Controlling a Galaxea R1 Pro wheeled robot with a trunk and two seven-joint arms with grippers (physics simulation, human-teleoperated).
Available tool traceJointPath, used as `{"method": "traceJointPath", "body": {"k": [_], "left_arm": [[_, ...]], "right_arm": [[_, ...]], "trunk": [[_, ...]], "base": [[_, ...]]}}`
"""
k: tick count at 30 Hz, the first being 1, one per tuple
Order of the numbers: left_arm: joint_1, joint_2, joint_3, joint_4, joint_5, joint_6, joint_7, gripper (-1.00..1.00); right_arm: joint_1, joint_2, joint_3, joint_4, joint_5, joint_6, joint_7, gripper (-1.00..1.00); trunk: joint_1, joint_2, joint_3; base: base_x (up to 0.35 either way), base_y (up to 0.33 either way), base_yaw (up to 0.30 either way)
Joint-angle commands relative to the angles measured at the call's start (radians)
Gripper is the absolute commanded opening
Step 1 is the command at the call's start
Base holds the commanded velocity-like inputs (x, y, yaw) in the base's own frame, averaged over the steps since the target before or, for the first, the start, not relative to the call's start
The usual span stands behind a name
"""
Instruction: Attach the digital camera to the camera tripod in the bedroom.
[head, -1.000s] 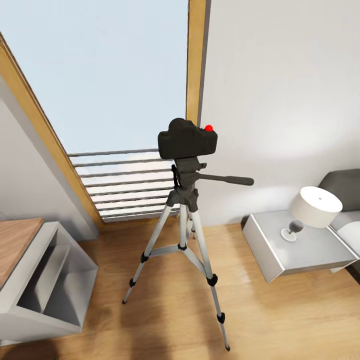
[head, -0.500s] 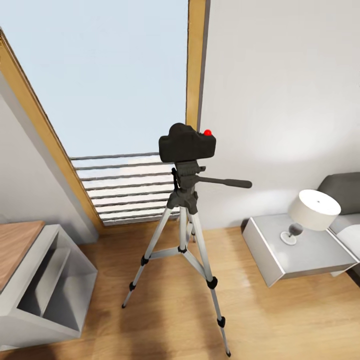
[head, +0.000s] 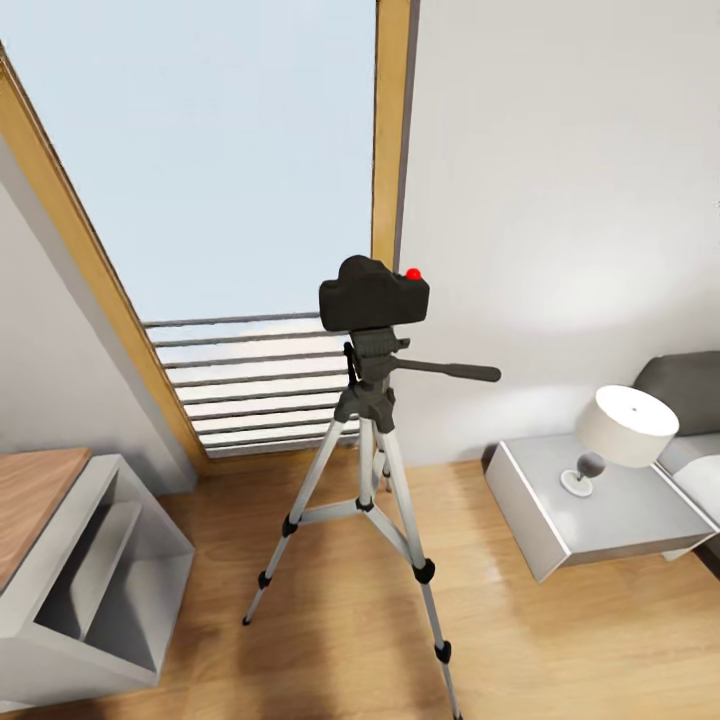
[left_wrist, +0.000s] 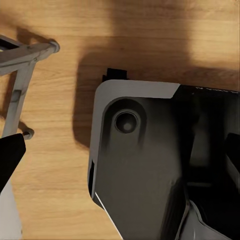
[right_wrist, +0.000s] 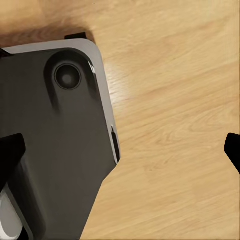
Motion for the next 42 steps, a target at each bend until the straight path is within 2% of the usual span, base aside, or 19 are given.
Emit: {"method": "traceJointPath", "body": {"k": [1,42], "left_arm": [[-0.001,0.000,-0.008,0.000,0.010,0.002,-0.003,1.00],[-0.001,0.001,-0.008,0.000,0.010,0.002,-0.003,1.00]], "right_arm": [[-0.001,0.000,0.006,0.003,-0.007,-0.006,0.000,1.00],[-0.001,0.001,0.006,0.004,-0.007,-0.003,-0.001,1.00]], "trunk": [[0.001,-0.002,0.000],[0.001,-0.002,0.065]], "base": [[0.000,0.000,0.000],[0.000,0.000,0.000]]}}
